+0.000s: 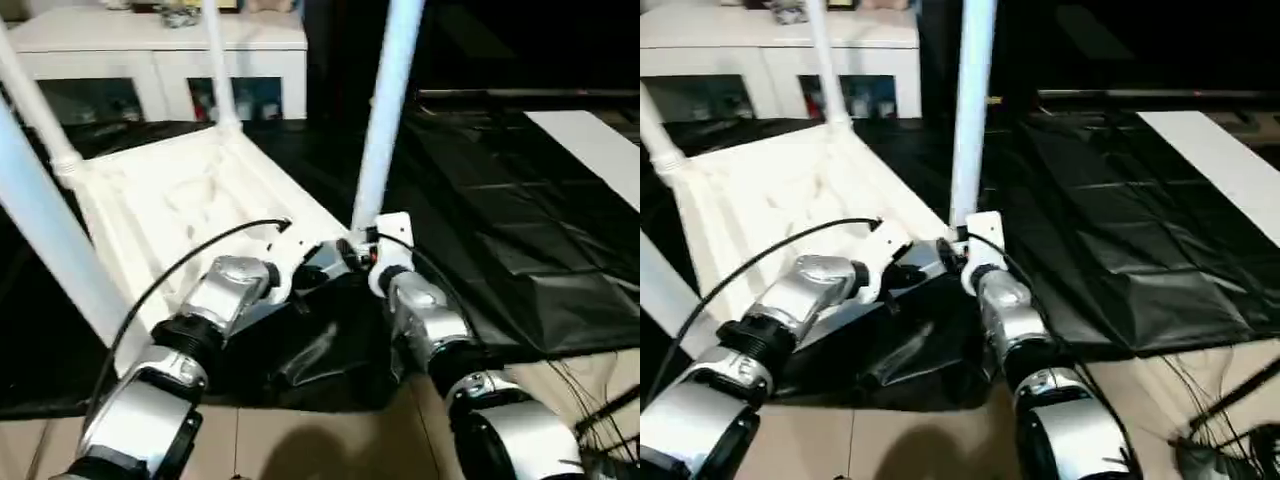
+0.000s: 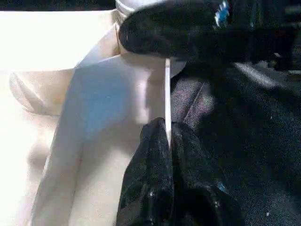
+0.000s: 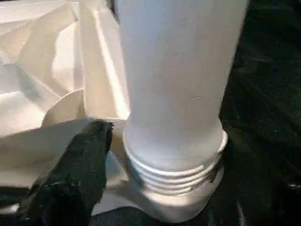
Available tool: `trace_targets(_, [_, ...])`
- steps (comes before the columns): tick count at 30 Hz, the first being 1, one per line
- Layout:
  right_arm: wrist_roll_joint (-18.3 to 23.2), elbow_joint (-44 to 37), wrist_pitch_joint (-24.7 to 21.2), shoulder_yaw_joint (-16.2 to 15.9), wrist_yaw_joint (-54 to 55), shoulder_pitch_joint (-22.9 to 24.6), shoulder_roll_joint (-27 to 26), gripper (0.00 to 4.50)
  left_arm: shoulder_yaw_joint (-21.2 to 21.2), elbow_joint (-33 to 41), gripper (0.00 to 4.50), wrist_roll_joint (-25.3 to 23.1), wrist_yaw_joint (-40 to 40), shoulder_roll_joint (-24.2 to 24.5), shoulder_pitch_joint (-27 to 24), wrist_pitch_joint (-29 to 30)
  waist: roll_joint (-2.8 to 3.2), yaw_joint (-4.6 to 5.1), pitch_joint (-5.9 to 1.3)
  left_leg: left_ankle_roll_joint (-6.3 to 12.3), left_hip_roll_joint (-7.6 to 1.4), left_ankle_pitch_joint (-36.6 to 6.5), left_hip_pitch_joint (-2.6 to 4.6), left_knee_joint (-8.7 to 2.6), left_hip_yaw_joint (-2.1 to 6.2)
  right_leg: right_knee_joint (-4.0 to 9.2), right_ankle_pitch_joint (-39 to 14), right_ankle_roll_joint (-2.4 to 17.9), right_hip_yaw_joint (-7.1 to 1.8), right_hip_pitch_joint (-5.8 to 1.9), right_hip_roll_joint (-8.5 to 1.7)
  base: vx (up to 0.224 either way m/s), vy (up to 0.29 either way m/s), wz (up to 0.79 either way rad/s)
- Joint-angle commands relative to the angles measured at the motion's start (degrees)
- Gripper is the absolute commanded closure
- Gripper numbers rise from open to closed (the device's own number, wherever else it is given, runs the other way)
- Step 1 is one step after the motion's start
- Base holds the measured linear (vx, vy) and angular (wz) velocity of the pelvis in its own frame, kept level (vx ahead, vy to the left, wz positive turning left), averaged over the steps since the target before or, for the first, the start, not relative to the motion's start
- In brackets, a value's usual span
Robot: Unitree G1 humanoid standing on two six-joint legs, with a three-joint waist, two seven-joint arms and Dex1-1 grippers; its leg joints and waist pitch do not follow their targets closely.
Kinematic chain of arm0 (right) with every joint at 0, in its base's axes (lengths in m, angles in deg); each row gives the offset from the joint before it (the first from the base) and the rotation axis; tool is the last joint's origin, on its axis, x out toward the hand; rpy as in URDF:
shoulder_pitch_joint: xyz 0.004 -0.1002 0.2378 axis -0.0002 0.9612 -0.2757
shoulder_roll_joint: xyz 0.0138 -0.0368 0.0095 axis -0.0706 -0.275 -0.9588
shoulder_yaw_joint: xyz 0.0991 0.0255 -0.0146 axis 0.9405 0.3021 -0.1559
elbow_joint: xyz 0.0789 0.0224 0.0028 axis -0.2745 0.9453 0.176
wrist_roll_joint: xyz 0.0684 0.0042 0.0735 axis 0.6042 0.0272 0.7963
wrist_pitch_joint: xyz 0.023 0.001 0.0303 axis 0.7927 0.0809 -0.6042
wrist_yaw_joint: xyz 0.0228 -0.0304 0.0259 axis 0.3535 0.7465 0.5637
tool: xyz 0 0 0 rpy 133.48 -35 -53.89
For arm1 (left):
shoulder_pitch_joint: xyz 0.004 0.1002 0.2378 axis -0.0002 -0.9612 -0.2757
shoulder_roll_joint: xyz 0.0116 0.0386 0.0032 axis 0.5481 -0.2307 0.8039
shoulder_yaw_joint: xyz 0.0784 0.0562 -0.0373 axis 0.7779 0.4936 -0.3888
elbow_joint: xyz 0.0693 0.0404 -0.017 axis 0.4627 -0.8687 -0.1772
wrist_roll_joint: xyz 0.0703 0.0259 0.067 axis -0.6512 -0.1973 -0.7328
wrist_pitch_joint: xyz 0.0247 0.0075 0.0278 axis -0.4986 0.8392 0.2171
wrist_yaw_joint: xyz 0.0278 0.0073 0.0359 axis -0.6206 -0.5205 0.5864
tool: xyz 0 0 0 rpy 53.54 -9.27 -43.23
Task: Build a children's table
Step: Rotate leg to tighten
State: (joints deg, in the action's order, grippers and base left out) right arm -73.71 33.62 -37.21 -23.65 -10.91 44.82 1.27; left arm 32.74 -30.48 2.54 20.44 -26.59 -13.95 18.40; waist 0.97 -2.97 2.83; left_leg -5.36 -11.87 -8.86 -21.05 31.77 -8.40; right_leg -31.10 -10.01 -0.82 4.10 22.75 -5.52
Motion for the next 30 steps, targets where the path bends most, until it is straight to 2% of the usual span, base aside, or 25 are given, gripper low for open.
trace_targets(1, [-2.2,-1.24,1.12,-2.92,-4.66,-0.83,1.36,0.41,0.76,0.81,4.5,-0.26,-3.19,0.37,-0.68,-2.09,-0.3,-0.02,-3.09,0.65,-0.01,-29.51,1.11,-4.3,-0.19,4.47,-30.61,6.66,-0.29,-1.91,-2.39,0.0,0.0,0.0])
trace_targets(2, [-2.34,-1.43,1.11,-3.06,-5.05,-0.76,1.65,0.29,0.86,0.95,4.5,-0.3,-3.48,0.5,-0.78,-2.13,-0.35,-0.12,-3.05,0.81,-0.07,-29.06,1.07,-4.34,-0.31,4.4,-29.83,6.92,-0.36,-1.88,-2.33,0.0,0.0,0.0])
trace_targets(3, [-2.34,-3.29,0.82,-3.69,-8.87,-0.07,3.68,0.29,1.27,1.89,4.5,-0.36,-4.98,1.33,-1.39,-2.07,-0.5,-0.23,-3.01,0.9,-0.1,-29.03,1.36,-4.22,-0.44,4.48,-29.72,7.27,-0.44,-1.62,-2.32,0.0,0.0,0.0])
trace_targets(4, [-2.12,-4.09,0.81,-3.8,-10.98,0.26,4.6,0.29,1.35,2.21,4.5,-0.37,-5.58,1.66,-1.62,-2.07,-0.55,-0.32,-2.98,1.09,-0.12,-28.81,1.35,-4.22,-0.51,4.44,-29.58,7.33,-0.52,-1.63,-2.34,0.0,0.0,0.0])
trace_targets(5, [-0.52,-6.53,-0.39,-3.62,-15.88,1.18,6.24,0.29,1.63,3.06,4.5,-0.28,-7.11,2.48,-2.12,-2.05,-0.87,-0.45,-2.95,1.54,-0.17,-28.08,1.34,-4.15,-0.66,4.44,-29.39,7.57,-0.63,-1.64,-2.37,0.0,0.0,0.0])
trace_targets(7, [0.68,-9.78,-0.54,-4.01,-22.59,2.49,9.14,0.29,1.96,3.97,4.5,-0.22,-9.28,3.78,-2.65,-2.3,-0.8,-1.01,-2.96,2.1,-0.42,-26.85,1.32,-4.2,-0.72,4.26,-28.3,7.72,-0.92,-1.73,-2.49,0.0,0.0,0.0])
trace_targets(8, [0.5,-12.23,0.7,-5.39,-27.95,3.77,12.34,0.29,2.47,5.35,4.5,-0.02,-12.09,5.27,-3.3,-2.38,-0.83,-1.05,-2.91,2.2,-0.41,-26.3,1.33,-4.21,-0.86,4.1,-27.62,8.16,-0.99,-1.64,-2.3,0.0,0.0,0.0])
trace_targets(9, [0.43,-12.56,0.92,-5.61,-28.69,3.95,12.81,0.29,2.54,5.56,4.5,0.01,-12.51,5.48,-3.39,-2.39,-1.02,-1.31,-3.02,2.43,-0.5,-25.44,1.18,-4.17,-0.97,3.88,-26.52,8.28,-1.14,-1.84,-2.27,0.0,0.0,0.0])
trace_targets(11, [0.74,-14.38,1.5,-6.59,-33.54,4.9,15.56,0.29,3.29,7.58,4.5,0.66,-17.09,7.25,-4.37,-3.51,-0.73,-1.44,-3.05,2.19,-0.59,-24.46,1.06,-4.24,-1.0,3.55,-25.15,9.28,-1.22,-1.95,-2.29,0.0,0.0,0.0])
trace_targets(13, [1.41,-15.78,1.76,-7.13,-37.71,5.51,17.52,0.29,4.01,10.38,4.5,2.06,-22.52,8.91,-5.62,-3.98,-0.86,-1.59,-3.11,2.27,-0.59,-23.83,1.04,-4.18,-1.12,3.41,-24.45,9.76,-1.32,-1.98,-2.34,0.0,0.0,0.0])
trace_targets(14, [1.71,-17.07,2.0,-8.01,-41.44,6.12,19.13,0.29,4.8,13.43,4.5,3.43,-26.77,10.49,-6.61,-2.52,-0.69,-1.76,-3.15,2.26,-0.65,-23.38,1.07,-4.1,-1.2,3.19,-23.6,10.18,-1.44,-1.84,-2.29,0.0,0.0,0.0])
trace_targets(16, [2.07,-19.22,1.85,-9.13,-46.82,7.09,21.16,0.29,5.93,17.2,4.5,4.65,-31.64,12.63,-7.64,-0.41,-0.73,-2.26,-3.24,2.47,-1.0,-22.3,0.92,-4.06,-1.31,2.6,-21.1,11.22,-1.61,-2.02,-2.2,0.0,0.0,0.0])
trace_targets(17, [2.3,-20.57,1.61,-9.98,-50.23,7.67,22.31,0.29,6.59,18.88,4.5,4.88,-33.77,13.82,-8.0,0.3,-0.63,-2.59,-3.06,2.61,-1.03,-22.75,1.09,-3.89,-1.5,2.48,-21.1,11.61,-1.8,-1.57,-2.03,0.0,0.0,0.0])
trace_targets(18, [2.58,-21.62,1.15,-10.42,-51.87,8.08,22.89,0.29,6.76,19.42,4.5,4.73,-34.46,14.25,-8.1,0.35,-0.61,-2.66,-3.03,2.43,-1.07,-23.93,1.59,-3.62,-1.74,2.45,-21.79,12.04,-1.93,-1.05,-1.86,0.0,0.0,0.0])
trace_targets(20, [3.01,-22.92,-0.1,-11.53,-55.15,8.64,23.77,0.29,6.8,19.59,4.5,4.37,-34.94,14.67,-7.97,0.48,-0.8,-3.16,-2.96,1.98,-0.99,-24.01,1.75,-3.42,-1.86,2.35,-23.07,11.88,-2.19,-0.84,-1.88,0.0,0.0,0.0])
trace_targets(22, [2.52,-23.11,-0.07,-12.63,-57.26,8.86,24.32,0.29,6.81,19.74,4.5,4.32,-35.69,14.86,-7.88,0.61,-1.0,-3.7,-3.4,1.85,-1.19,-20.63,1.54,-3.32,-2.11,1.83,-20.19,12.25,-2.27,-1.24,-2.01,0.027,-0.014,0.05])
trace_targets(24, [2.24,-23.04,0.3,-13.08,-57.86,8.92,24.26,0.29,6.74,19.66,4.5,4.23,-35.65,14.78,-7.79,0.6,-1.06,-3.81,-3.45,1.73,-1.21,-18.42,1.14,-3.18,-2.3,1.37,-17.19,12.8,-2.27,-1.44,-1.84,0.054,-0.025,0.09])
trace_targets(27, [2.55,-23.2,0.02,-13.8,-59.7,8.84,24.19,0.29,6.59,19.82,4.5,4.28,-35.18,14.67,-7.75,0.91,-1.2,-3.99,-3.49,1.74,-1.15,-17.9,1.08,-2.95,-2.33,1.07,-16.76,12.95,-2.33,-1.42,-1.84,0.036,-0.01,0.05])
trace_targets(30, [3.02,-23.85,-0.86,-14.3,-61.65,8.87,24.71,0.29,6.69,20.66,4.5,4.66,-35.04,14.84,-7.92,1.65,-1.11,-4.22,-3.75,1.88,-1.17,-15.47,0.82,-2.83,-2.29,0.64,-14.19,13.33,-2.31,-1.78,-1.8,0.0,0.0,0.0])
